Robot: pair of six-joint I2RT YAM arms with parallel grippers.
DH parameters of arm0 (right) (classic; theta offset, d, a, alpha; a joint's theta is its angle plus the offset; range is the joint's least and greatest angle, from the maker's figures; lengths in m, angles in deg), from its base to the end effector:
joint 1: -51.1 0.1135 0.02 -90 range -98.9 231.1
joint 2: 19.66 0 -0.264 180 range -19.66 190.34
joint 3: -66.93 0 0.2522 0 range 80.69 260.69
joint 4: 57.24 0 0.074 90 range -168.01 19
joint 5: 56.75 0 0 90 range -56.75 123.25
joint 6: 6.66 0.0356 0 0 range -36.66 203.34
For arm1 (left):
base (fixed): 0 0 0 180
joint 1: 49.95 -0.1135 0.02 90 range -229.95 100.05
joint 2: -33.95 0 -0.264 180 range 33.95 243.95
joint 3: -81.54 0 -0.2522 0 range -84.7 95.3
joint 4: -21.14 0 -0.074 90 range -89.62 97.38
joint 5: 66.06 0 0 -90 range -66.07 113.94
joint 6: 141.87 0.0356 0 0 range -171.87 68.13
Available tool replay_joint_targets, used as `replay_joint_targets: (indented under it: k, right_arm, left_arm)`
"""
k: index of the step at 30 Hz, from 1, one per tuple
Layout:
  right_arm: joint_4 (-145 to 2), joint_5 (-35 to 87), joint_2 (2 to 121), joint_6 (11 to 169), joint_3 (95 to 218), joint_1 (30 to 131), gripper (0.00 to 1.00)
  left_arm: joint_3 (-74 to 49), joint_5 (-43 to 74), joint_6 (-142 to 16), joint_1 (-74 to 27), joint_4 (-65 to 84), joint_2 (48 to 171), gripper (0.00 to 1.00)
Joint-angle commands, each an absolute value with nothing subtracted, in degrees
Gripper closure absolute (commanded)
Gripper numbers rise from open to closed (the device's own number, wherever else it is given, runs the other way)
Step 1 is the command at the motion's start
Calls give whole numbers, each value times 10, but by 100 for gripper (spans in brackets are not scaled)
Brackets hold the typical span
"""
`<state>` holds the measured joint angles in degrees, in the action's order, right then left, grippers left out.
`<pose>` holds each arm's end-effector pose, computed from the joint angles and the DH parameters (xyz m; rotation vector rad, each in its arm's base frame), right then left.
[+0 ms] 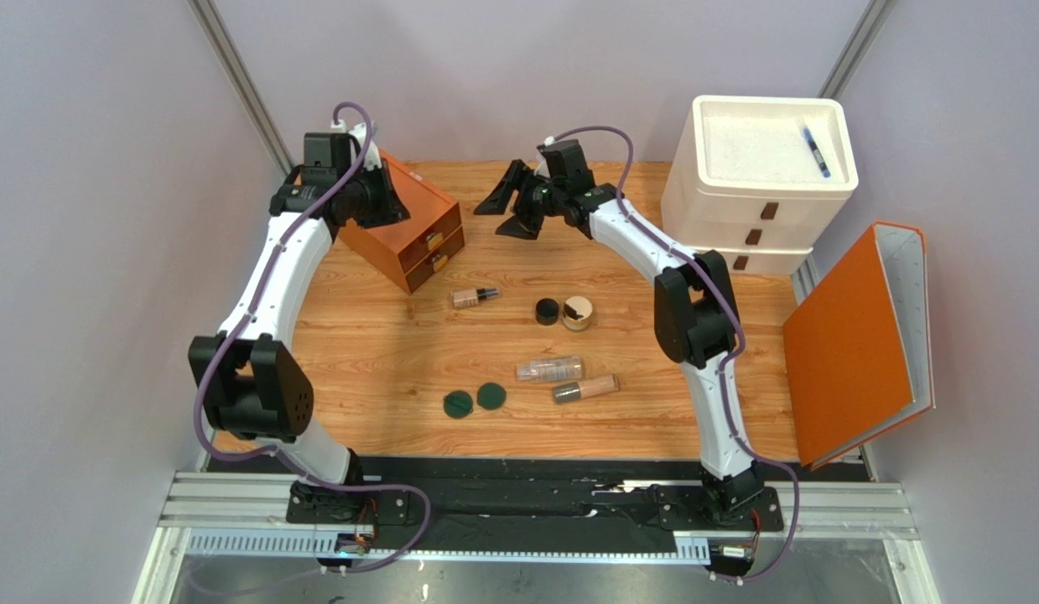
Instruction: Organize the makeup
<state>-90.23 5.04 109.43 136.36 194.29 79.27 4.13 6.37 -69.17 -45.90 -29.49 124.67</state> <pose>0.4550 0.2628 0.2508 0.2080 2.4119 1.2758 0.3526 -0.0357 0.3618 -0.0944 2.2644 -0.5440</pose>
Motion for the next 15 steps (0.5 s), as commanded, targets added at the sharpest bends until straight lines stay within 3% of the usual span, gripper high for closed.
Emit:
replay_joint_targets:
  k: [1,15]
  right_arm:
    - [-833,-15,1121,1440,1986,800,33]
    - [-834,-47,1200,1463,2073,841,34]
  left_arm:
    - [75,52,-717,-463,-274,1276,100]
    - [189,46,-751,-496,-367,1382,100]
